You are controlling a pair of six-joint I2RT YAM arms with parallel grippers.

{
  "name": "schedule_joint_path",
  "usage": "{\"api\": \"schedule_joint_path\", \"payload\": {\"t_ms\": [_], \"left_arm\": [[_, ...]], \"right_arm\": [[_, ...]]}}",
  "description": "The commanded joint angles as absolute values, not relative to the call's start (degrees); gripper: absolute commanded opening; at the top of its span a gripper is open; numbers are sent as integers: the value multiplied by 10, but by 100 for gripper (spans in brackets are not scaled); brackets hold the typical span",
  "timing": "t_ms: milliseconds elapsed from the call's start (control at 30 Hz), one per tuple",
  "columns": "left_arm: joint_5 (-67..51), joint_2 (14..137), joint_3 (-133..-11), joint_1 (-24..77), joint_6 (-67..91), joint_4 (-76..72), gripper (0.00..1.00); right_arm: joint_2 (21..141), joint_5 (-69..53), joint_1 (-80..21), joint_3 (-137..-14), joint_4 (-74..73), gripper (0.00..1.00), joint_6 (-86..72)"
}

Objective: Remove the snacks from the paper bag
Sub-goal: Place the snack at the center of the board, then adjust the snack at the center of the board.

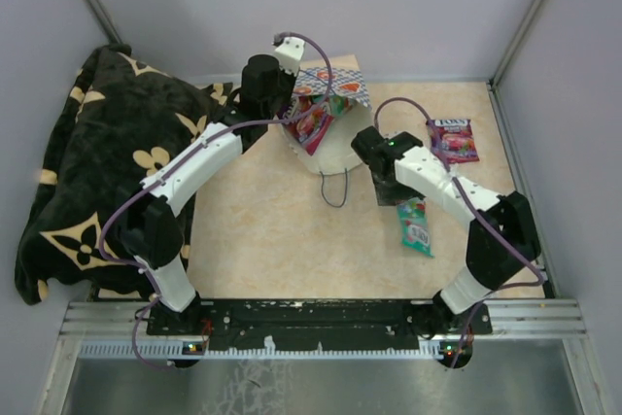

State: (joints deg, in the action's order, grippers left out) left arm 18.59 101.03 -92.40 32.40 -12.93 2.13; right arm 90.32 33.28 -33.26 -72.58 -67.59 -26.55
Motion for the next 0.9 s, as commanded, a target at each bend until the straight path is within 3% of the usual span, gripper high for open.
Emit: {"api": "schedule_joint_path", "payload": {"t_ms": [0, 67, 200, 300, 400, 467, 867], "left_arm": [[201, 992, -926, 316, -137, 15, 0], [204, 993, -927, 315, -138, 16, 0], [204, 994, -927, 314, -139, 17, 4], [200, 993, -927, 314, -140, 18, 4], [194, 988, -925, 314, -139, 20, 4], [191, 984, -922, 314, -141, 21, 4], [187, 981, -914, 314, -143, 22, 3]], "right_arm": [[820, 177, -342, -740, -540, 79, -225], [767, 130, -341, -717, -470, 98, -220], [662, 35, -276, -635, -343, 99, -240], [624, -49, -172, -555, -280, 86, -274], [638, -45, -138, -494, -261, 57, -271], [664, -43, -138, -473, -255, 44, -270], [739, 85, -139, -435, -305, 57, -292]]}}
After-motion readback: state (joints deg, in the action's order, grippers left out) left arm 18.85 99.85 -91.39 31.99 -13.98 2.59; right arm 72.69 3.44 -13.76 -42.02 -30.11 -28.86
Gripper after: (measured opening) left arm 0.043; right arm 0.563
